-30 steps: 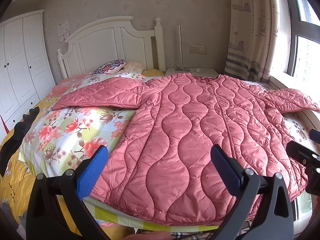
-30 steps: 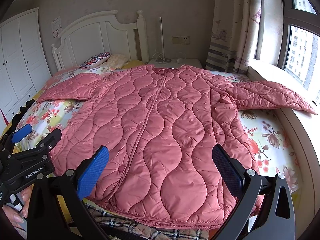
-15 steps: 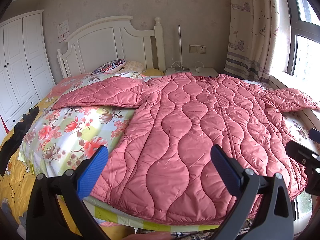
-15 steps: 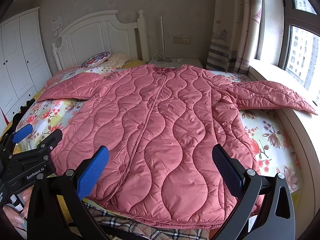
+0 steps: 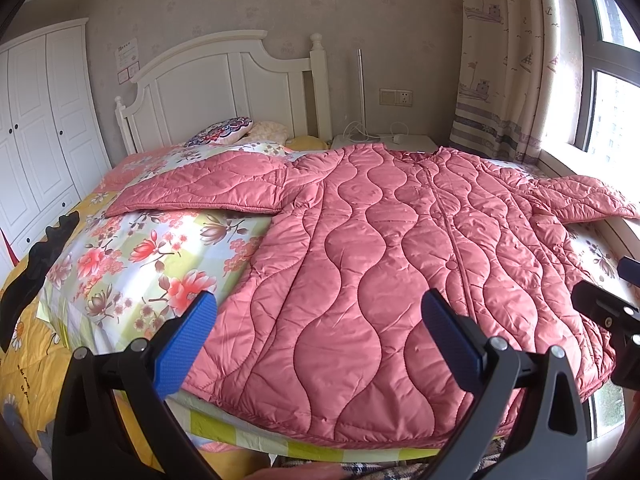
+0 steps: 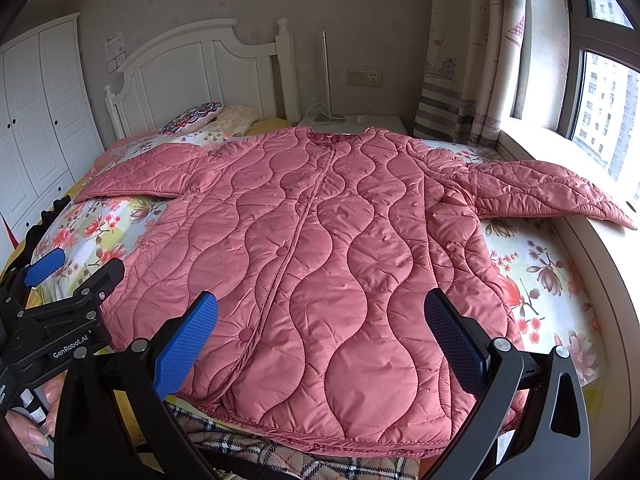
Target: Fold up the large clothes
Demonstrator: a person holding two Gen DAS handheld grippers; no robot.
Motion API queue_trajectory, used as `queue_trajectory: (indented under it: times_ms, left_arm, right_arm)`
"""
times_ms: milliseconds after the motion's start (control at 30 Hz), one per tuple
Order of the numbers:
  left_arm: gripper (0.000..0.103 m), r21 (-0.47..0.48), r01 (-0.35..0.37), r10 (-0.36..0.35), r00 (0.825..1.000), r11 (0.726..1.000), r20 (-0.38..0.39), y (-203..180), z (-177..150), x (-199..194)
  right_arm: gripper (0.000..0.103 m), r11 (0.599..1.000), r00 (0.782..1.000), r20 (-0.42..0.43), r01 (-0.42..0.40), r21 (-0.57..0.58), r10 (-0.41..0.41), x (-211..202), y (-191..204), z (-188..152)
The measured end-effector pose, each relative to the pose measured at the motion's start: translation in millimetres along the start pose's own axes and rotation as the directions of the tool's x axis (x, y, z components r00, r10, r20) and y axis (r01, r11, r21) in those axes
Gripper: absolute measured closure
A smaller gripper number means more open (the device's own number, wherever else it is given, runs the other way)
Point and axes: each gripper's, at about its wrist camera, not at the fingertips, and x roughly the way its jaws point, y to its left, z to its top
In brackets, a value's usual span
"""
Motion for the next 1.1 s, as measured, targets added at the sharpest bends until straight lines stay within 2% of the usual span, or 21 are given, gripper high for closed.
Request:
queue_trajectory:
  times_ms: [500, 667, 800, 933, 1033, 1100]
  left_arm:
    - [0.002, 0.010, 0.008, -0.008, 1.000, 1.000, -0.013, -2.1, 2.0, 5.1]
    - [0.002, 0.023, 0.012, -0.011, 0.999, 1.000, -0.044, -8.0, 8.5, 27.9]
    - [0.002, 0.022, 0.030, -0.028, 0.996, 0.999, -0.084, -15.7, 21.4, 61.4]
    - [0.002, 0.045, 0.058, -0.051, 0.987, 0.997, -0.155, -26.8, 46.6, 117.8]
    - [0.002, 0.092, 0.065, -0.046, 0.981, 0.994, -0.189, -32.1, 64.8, 166.2]
    - [0.002, 0.133, 0.056, -0.028, 0.978, 0.990, -0.205, -33.6, 75.9, 201.3]
  right_arm:
    - [0.004, 1.000, 1.000, 0.000, 0.003, -0.007, -0.003, 6.8, 0.4, -2.7]
    - [0.004, 0.999, 0.999, 0.009, 0.033, 0.000, -0.033, 22.8, -11.8, 5.5]
    - [0.004, 0.998, 0.998, -0.010, 0.055, 0.034, -0.055, 46.2, -29.8, 18.3]
    - [0.004, 0.981, 0.998, 0.033, 0.047, 0.190, -0.054, 62.1, -78.3, 30.6]
    - [0.004, 0.918, 0.994, 0.038, 0.080, 0.389, -0.103, 75.2, -138.6, 37.0]
    - [0.004, 0.850, 0.992, 0.043, 0.080, 0.521, -0.120, 83.9, -185.6, 39.8]
